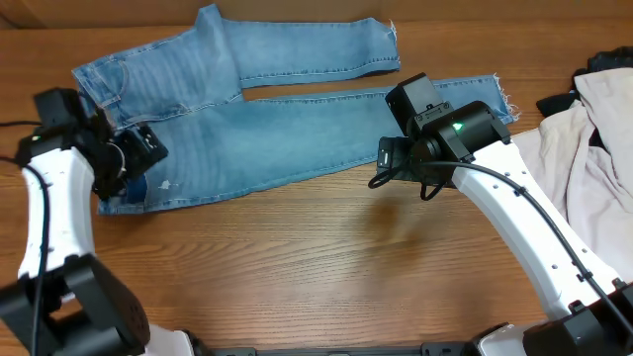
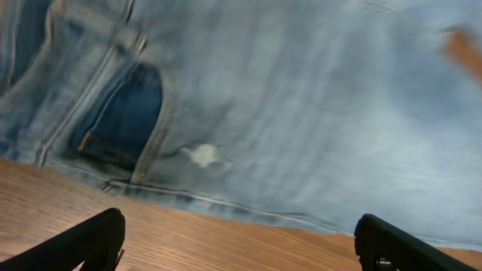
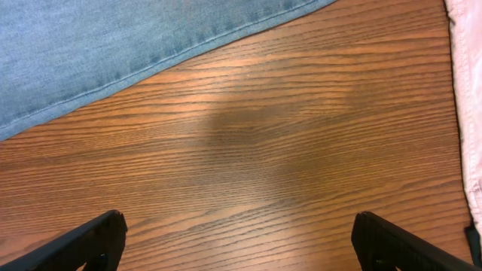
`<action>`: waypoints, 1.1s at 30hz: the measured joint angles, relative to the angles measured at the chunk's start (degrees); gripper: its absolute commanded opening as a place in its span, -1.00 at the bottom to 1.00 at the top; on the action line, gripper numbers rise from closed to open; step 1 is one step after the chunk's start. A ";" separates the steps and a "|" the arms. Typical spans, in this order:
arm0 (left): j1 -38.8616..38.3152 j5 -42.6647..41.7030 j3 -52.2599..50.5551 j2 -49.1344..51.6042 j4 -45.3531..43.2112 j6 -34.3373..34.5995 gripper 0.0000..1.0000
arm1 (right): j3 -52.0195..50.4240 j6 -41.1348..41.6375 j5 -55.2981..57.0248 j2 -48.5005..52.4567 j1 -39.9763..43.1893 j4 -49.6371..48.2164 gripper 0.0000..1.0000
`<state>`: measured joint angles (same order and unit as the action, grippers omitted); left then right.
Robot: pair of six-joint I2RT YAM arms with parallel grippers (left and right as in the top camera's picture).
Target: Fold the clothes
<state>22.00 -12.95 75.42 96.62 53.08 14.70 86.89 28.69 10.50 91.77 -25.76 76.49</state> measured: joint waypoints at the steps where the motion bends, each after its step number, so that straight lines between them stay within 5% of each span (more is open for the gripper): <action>1: -0.26 1.38 -0.57 1.05 -0.37 0.00 1.00 | 0.00 0.00 0.02 0.00 0.02 0.04 1.00; 12: -0.44 7.23 -1.57 14.78 -3.45 0.00 1.00 | 0.00 0.00 0.44 0.00 0.02 -0.52 1.00; 22: 7.67 13.79 -0.11 18.60 9.62 5.64 1.00 | 0.00 -2.56 0.83 0.00 3.17 -8.63 1.00; 28: 15.45 14.01 -0.11 18.67 9.99 6.56 0.99 | -0.02 -13.86 -4.85 0.00 8.22 -18.75 1.00; 33: 13.90 14.12 -0.90 17.55 6.32 5.16 1.00 | 0.13 -23.80 -11.76 2.32 11.10 -28.57 1.00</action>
<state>35.90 1.17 74.52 114.17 59.40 19.86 87.02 4.89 -1.26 94.08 -14.66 47.92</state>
